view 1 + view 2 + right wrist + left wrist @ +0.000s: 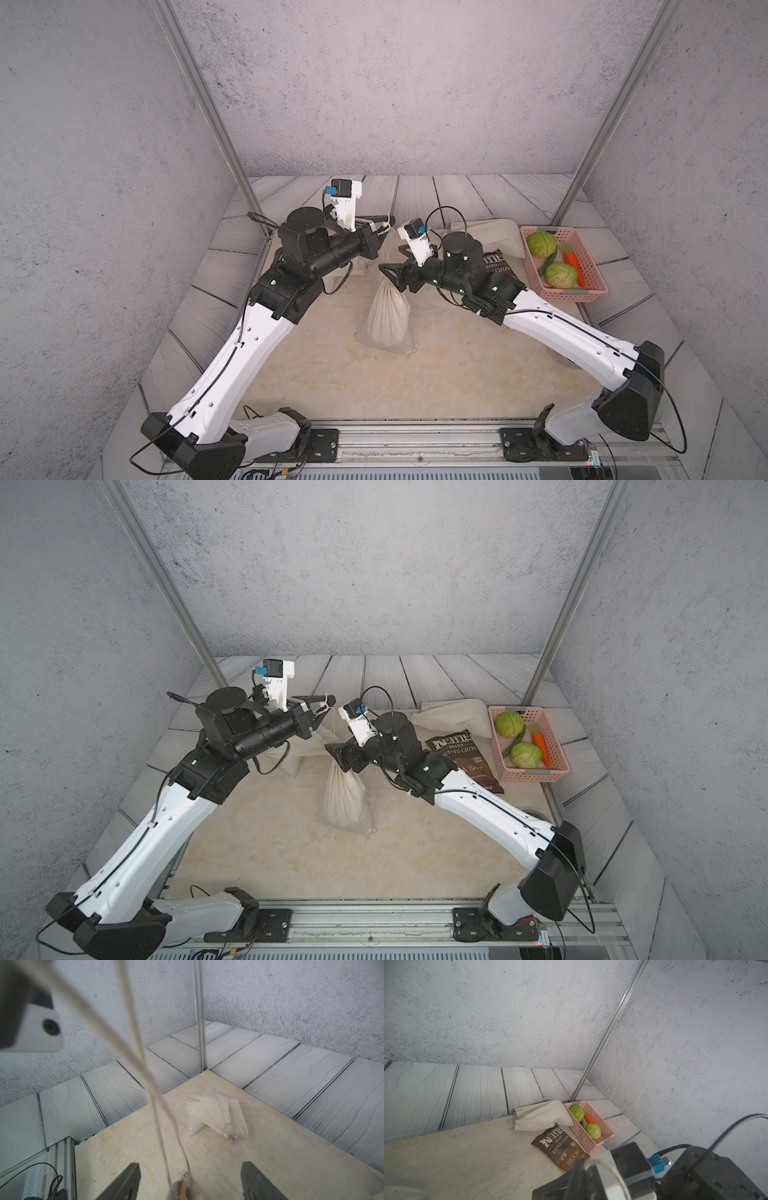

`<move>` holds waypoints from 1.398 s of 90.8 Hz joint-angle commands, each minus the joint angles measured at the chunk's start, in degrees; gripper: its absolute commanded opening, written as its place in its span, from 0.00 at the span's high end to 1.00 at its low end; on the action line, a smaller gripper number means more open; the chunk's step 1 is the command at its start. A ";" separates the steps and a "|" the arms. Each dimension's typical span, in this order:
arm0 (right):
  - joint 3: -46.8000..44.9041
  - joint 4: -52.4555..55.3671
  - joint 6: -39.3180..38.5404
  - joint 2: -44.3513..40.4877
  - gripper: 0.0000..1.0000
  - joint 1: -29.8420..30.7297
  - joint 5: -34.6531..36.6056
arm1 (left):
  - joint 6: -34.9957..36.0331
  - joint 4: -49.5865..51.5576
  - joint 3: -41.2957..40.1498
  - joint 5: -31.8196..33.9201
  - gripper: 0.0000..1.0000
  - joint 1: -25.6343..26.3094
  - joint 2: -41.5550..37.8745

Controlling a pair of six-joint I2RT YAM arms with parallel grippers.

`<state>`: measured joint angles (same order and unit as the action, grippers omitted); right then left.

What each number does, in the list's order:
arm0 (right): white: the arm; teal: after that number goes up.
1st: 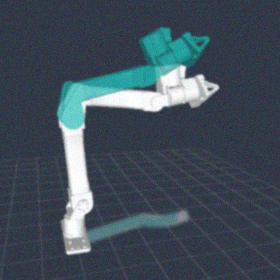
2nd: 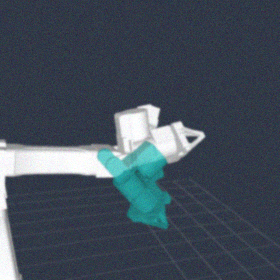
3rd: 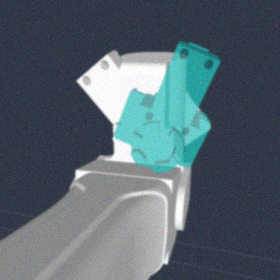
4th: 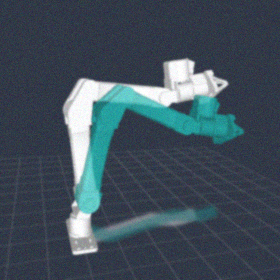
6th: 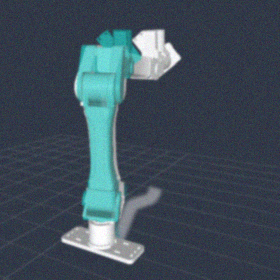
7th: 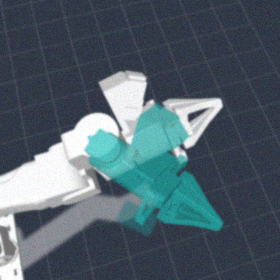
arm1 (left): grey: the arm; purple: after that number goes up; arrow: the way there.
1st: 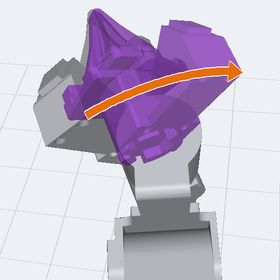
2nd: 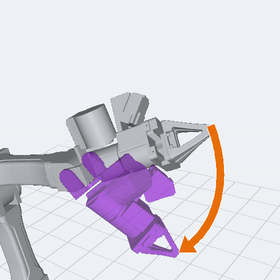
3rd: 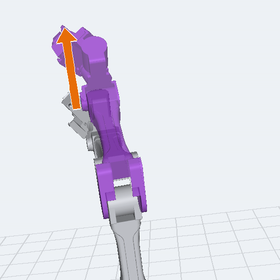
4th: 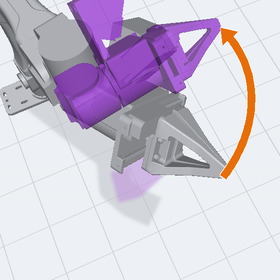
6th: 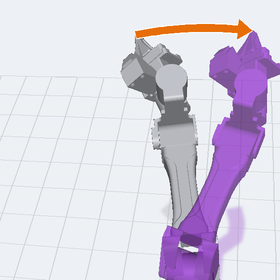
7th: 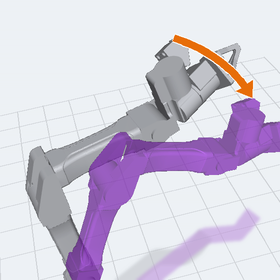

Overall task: Close the soil bag
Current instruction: Frap the soil bag at the center of the board.

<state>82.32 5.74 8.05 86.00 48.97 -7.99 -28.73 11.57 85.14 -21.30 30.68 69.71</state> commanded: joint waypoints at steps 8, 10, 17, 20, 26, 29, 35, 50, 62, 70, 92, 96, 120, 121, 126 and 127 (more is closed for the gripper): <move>5.74 3.55 2.45 3.62 0.45 1.19 7.23 | -0.24 -3.71 1.50 1.76 1.00 0.35 -2.77; 6.01 4.36 2.66 4.13 0.49 1.21 9.18 | -0.33 -3.81 1.51 2.13 1.00 0.35 -3.03; 5.09 6.18 2.91 5.67 0.62 1.21 18.14 | -0.46 -3.48 1.66 4.47 1.00 0.35 -4.17; 4.42 6.82 3.16 6.12 0.68 1.15 22.84 | -0.41 -2.65 2.04 5.94 1.00 0.28 -4.71; 2.34 8.63 3.25 6.93 0.76 0.74 33.18 | 0.27 -0.32 3.13 9.48 1.00 0.14 -5.96; 0.92 9.14 2.70 7.11 0.78 0.21 37.48 | 0.86 0.72 3.67 11.49 1.00 -0.02 -6.66; -1.42 10.54 1.62 7.07 0.80 -1.96 42.33 | 2.26 3.10 4.54 15.44 1.00 -0.79 -7.90; -5.99 14.27 -2.92 5.10 0.81 -9.15 44.60 | 1.99 6.85 6.65 18.79 1.00 -8.32 -9.49; -3.48 18.13 -8.64 2.20 0.81 -13.03 40.82 | 4.33 9.59 9.12 21.00 1.00 -11.41 -9.08; -1.77 18.39 -12.71 0.89 0.81 -13.26 40.69 | 4.93 10.32 9.03 21.73 1.00 -12.07 -9.34; -4.73 18.56 -11.51 2.43 0.87 -17.06 35.74 | 4.97 10.70 -1.38 24.82 1.00 -13.01 -12.38; -5.54 18.48 -11.48 2.52 0.89 -17.03 34.02 | 4.85 10.52 -4.71 25.06 1.00 -13.01 -12.87; -11.08 15.67 -11.57 2.78 0.85 -18.22 38.05 | 1.56 10.16 -21.31 26.91 1.00 -14.36 -18.88; -10.80 16.04 -11.66 3.13 0.85 -18.34 38.57 | 1.61 10.50 -21.11 26.96 1.00 -14.70 -19.03; -9.15 18.56 -12.59 4.40 0.85 -18.57 40.94 | 2.10 13.09 -18.58 26.47 1.00 -17.06 -19.00; -8.60 19.07 -12.87 4.55 0.85 -18.61 41.34 | 2.19 13.72 -18.11 26.17 1.00 -17.58 -18.91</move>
<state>73.84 10.46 -5.82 88.40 40.84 6.22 -27.11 22.06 62.48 -13.47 22.68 57.69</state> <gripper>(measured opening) 0.151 0.040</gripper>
